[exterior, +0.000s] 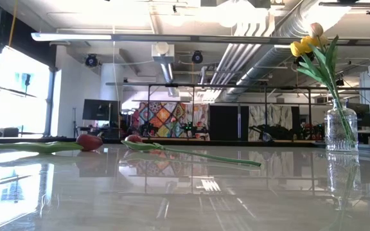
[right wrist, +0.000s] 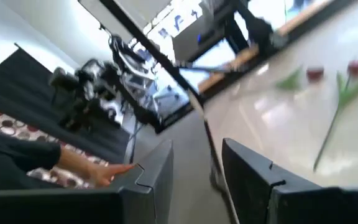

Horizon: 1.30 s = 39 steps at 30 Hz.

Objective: Sort flowers into vase by color
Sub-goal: Put the right dark red tulip into the yellow vase

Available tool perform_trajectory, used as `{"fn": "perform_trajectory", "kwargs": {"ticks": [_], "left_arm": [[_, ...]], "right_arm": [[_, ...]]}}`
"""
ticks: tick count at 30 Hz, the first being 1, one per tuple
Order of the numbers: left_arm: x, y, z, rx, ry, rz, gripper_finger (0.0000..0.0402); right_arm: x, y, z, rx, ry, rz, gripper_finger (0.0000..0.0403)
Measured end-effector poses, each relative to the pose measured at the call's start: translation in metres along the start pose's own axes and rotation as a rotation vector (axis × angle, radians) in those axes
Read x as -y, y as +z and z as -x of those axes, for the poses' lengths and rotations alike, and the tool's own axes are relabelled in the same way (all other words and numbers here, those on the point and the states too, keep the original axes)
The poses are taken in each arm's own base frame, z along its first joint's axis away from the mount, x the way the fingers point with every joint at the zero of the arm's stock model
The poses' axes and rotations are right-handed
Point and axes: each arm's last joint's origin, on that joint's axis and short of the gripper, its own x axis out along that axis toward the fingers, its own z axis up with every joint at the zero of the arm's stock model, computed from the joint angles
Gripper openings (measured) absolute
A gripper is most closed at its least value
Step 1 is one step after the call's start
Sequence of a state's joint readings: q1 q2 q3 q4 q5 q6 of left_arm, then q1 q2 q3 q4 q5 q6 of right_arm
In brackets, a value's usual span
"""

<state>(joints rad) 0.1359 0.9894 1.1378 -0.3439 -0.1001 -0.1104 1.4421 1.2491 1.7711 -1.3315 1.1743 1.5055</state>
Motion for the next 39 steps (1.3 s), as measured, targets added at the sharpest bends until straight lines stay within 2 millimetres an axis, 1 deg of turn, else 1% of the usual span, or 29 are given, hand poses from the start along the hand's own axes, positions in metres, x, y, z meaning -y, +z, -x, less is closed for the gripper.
{"fn": "perform_trajectory", "kwargs": {"ticks": [4, 8, 11, 14, 18, 22, 28, 32, 37, 39], "left_arm": [[0.000, 0.000, 0.000, 0.000, 0.000, 0.000, 0.0111], [0.000, 0.000, 0.000, 0.000, 0.000, 0.000, 0.0111], [0.000, 0.000, 0.000, 0.000, 0.000, 0.000, 0.0111], [0.000, 0.000, 0.000, 0.000, 0.000, 0.000, 0.0111], [0.000, 0.000, 0.000, 0.000, 0.000, 0.000, 0.0111], [0.000, 0.004, 0.000, 0.041, -0.005, -0.004, 0.0111], [0.001, 0.006, 0.000, 0.063, -0.008, 0.033, 0.0111], [0.001, 0.006, -0.001, 0.066, -0.011, 0.049, 0.0111], [0.001, 0.004, -0.001, 0.044, -0.021, 0.075, 0.0111], [0.002, 0.003, -0.006, 0.027, -0.056, 0.074, 0.0111]], "right_arm": [[-0.007, 0.022, -0.006, 0.062, -0.009, 0.082, 0.0126], [-0.009, 0.036, -0.015, 0.122, -0.050, 0.140, 0.0126], [-0.006, 0.047, -0.025, 0.138, -0.096, 0.147, 0.0126], [-0.001, 0.058, -0.036, 0.118, -0.136, 0.154, 0.0126], [0.003, 0.072, -0.053, 0.105, -0.152, 0.152, 0.0126], [0.005, 0.084, -0.072, 0.125, -0.187, 0.167, 0.0126], [0.014, 0.090, -0.102, 0.150, -0.322, 0.201, 0.0126], [0.024, 0.097, -0.127, 0.146, -0.394, 0.192, 0.0126], [0.034, 0.105, -0.160, 0.104, -0.415, 0.174, 0.0126], [0.036, 0.108, -0.172, 0.088, -0.398, 0.183, 0.0126]]}}
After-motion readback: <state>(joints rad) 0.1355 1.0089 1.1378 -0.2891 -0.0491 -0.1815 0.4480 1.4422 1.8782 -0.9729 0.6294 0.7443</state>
